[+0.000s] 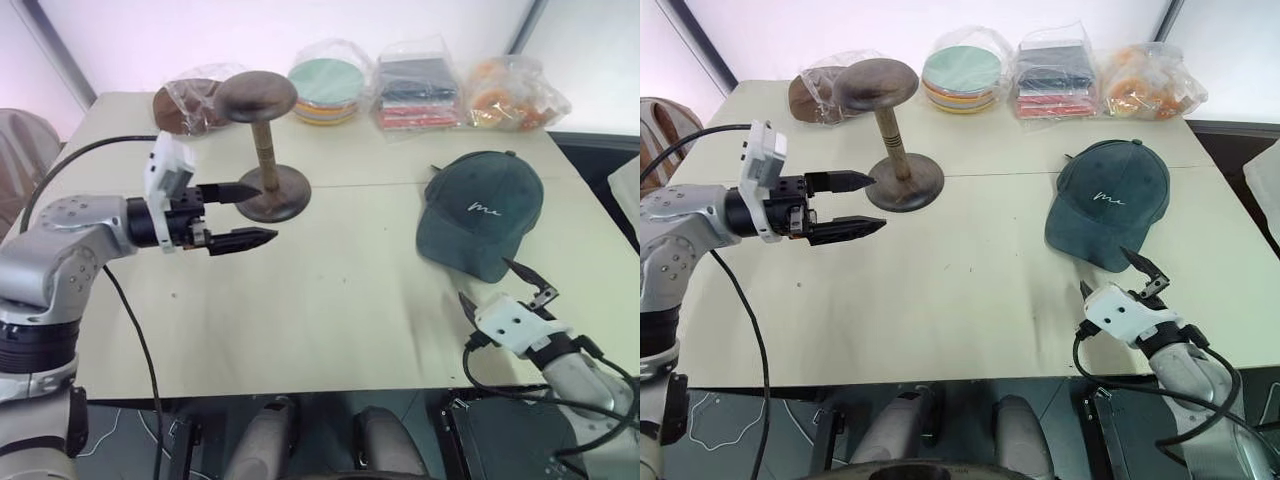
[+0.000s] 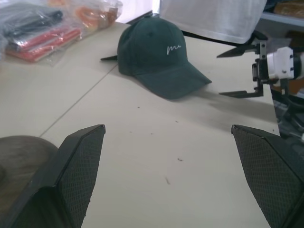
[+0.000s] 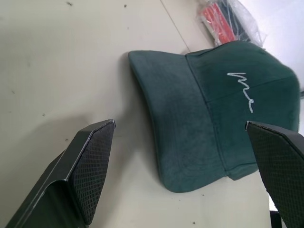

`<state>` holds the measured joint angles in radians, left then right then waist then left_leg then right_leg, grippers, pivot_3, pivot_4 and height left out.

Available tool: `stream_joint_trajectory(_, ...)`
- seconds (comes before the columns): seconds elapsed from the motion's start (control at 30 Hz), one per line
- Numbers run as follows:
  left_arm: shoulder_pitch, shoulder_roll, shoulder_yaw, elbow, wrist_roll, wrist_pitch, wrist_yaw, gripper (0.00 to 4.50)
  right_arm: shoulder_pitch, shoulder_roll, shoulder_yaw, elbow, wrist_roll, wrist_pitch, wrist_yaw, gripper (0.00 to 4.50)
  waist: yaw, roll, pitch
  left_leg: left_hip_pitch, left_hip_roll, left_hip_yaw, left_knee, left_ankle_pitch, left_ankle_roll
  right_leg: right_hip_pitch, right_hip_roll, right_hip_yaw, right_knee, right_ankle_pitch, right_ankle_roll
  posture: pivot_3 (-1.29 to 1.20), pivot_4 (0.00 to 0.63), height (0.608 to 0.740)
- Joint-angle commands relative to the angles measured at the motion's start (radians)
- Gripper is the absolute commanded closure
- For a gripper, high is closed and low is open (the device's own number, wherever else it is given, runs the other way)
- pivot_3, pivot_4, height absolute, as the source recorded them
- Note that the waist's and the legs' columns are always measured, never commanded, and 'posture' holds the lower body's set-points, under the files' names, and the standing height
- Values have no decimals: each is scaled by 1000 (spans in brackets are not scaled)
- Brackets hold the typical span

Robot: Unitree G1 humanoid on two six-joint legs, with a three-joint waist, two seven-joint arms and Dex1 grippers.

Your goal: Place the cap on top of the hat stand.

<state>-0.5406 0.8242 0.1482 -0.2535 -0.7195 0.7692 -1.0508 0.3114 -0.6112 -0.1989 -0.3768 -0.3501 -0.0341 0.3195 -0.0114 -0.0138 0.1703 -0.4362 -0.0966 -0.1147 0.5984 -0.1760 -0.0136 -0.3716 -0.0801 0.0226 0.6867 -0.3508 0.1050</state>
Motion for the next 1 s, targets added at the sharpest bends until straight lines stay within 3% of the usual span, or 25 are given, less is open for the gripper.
stream_joint_trajectory(0.03, 18, 21, 56, -51, -32, 12, 22, 0, -39, -11, 10, 58, -41, -25, -33, 20, 0, 0, 0, 0, 0, 0, 0, 0, 0, 0, 0, 0, 0, 0, 0, 0, 150, 740)
stream_joint_trajectory(0.67, 74, 42, 86, -106, -67, 24, 78, 0, -131, -5, 48, 197, -268, 90, -201, 20, 3, -1, -1, 4, 0, 0, 0, 3, -5, 4, 0, 0, 0, 0, 0, 0, 150, 740)
stream_joint_trajectory(1.0, 60, 40, 75, -95, -58, 12, 76, 0, -156, 2, 64, 219, -294, 148, -240, 20, 2, -1, -1, 6, 0, 0, -1, 3, -5, 6, 0, 0, 0, 0, 0, 0, 150, 740)
